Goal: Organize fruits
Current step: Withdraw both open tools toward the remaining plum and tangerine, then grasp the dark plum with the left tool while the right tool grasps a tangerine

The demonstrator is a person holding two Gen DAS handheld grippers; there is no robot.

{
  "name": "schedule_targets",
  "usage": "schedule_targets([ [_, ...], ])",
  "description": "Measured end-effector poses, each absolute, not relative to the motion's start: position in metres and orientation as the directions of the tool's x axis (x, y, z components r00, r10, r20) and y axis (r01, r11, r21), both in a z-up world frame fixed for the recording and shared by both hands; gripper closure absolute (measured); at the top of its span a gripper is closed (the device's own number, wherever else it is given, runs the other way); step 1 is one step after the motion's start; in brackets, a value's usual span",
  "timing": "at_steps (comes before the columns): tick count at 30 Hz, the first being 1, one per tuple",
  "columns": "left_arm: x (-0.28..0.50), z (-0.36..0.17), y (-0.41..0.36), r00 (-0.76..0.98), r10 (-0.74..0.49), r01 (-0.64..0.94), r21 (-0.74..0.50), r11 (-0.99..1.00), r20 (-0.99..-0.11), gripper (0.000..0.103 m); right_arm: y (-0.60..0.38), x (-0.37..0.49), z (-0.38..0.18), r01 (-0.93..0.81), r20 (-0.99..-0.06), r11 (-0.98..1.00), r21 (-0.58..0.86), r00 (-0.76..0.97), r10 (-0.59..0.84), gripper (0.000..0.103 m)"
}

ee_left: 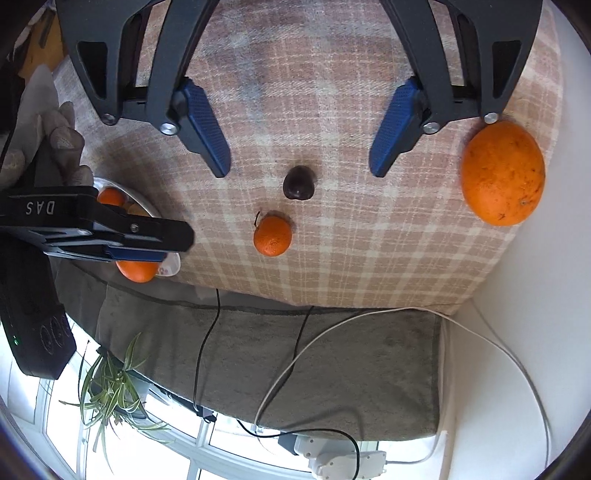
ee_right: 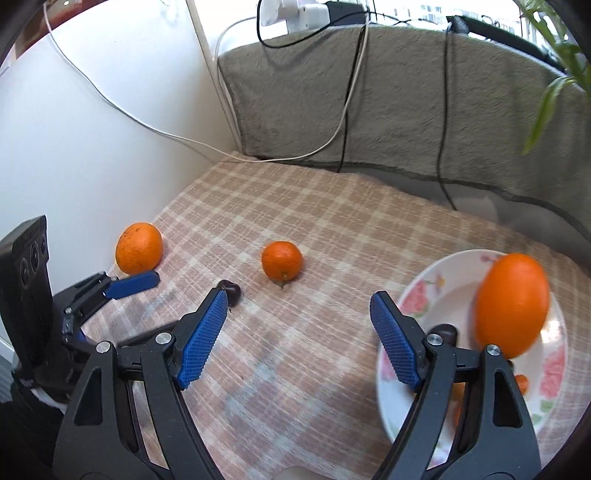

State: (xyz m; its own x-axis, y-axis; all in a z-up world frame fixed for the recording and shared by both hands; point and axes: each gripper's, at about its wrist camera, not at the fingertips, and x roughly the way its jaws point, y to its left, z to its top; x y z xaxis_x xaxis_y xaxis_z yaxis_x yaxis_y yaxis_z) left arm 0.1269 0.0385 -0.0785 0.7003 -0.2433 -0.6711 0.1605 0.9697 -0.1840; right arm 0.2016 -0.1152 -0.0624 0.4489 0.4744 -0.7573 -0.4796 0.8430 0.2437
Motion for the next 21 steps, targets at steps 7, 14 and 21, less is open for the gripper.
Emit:
schedule_targets([
  [7, 0.142, -0.085, 0.036, 0.671, -0.281, 0.182, -0.216, 0.959, -0.686, 0.044, -0.103, 0.225, -0.075, -0.453, -0.760, 0.831, 0.323, 0.398, 0.513, 0.023],
  [14, 0.155, -0.092, 0.035, 0.641, -0.297, 0.185, -0.233, 0.955, -0.708, 0.052, -0.092, 0.245, -0.088, -0.435, -0.783, 0.832, 0.344, 0.356, 0.510, 0.037],
  [21, 0.163, -0.099, 0.029, 0.618, -0.302, 0.191, -0.233, 0.953, -0.726, 0.059, -0.081, 0.259, -0.103, -0.408, -0.805, 0.838, 0.361, 0.318, 0.501, 0.044],
])
